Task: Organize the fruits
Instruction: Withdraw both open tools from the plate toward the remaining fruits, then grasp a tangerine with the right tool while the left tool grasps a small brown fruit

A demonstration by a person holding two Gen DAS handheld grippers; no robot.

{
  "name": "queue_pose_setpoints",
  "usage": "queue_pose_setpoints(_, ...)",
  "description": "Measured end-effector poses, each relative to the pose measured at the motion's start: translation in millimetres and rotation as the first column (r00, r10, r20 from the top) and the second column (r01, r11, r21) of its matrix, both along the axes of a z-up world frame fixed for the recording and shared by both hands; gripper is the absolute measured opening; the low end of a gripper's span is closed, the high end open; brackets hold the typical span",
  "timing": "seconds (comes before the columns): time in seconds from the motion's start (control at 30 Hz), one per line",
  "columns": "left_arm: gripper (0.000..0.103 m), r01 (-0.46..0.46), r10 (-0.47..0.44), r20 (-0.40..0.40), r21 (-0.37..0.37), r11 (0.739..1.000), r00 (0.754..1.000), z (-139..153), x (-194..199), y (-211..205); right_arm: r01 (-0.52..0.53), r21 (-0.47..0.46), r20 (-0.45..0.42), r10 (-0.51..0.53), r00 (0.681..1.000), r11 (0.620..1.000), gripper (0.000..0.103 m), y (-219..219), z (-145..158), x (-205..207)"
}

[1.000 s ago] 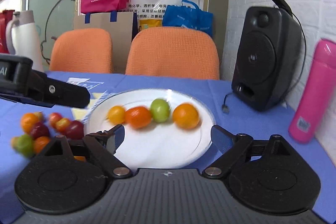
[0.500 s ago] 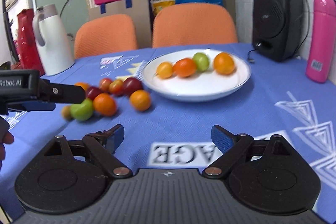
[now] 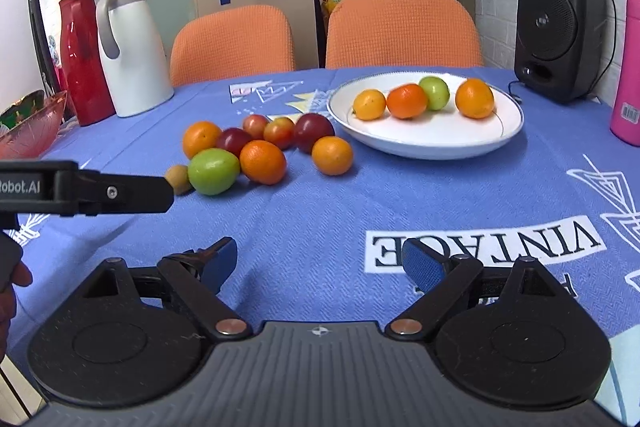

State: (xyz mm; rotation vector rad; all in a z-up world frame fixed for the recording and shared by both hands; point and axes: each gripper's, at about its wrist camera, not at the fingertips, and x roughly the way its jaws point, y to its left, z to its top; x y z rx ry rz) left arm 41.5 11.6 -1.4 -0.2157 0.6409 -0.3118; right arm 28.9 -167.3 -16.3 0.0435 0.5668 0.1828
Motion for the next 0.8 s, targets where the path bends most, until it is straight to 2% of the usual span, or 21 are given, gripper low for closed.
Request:
queue_pose_setpoints(0.43, 0.101, -0.047, 0.045, -0.020, -0.103, 0.994, 0.999, -4, 7, 36, -0.009, -0.023, 0.030, 0.010, 1.000, 1.000, 0.103, 20, 11, 11)
queue_pose_setpoints(0.53, 0.101, -0.042, 0.041, -0.019, -0.102, 0.994, 0.999, -3, 14, 38, -0.005, -0.012, 0.040, 0.006, 0.999, 1.000, 0.096, 22, 14, 19)
queue_pose_setpoints(0.7, 0.101, -0.020, 0.018, -0.030, -0.081, 0.997, 0.999, -5, 29, 34, -0.005, 0.011, 0.041, 0.005, 0.999, 1.000, 0.095, 27, 16, 35)
queue_pose_setpoints(0.8, 0.101, -0.014, 0.009, -0.048, -0.096, 0.995, 0.999, -8, 39, 34, -0.001, 0.020, 0.039, 0.000, 0.999, 1.000, 0.092, 29, 16, 45)
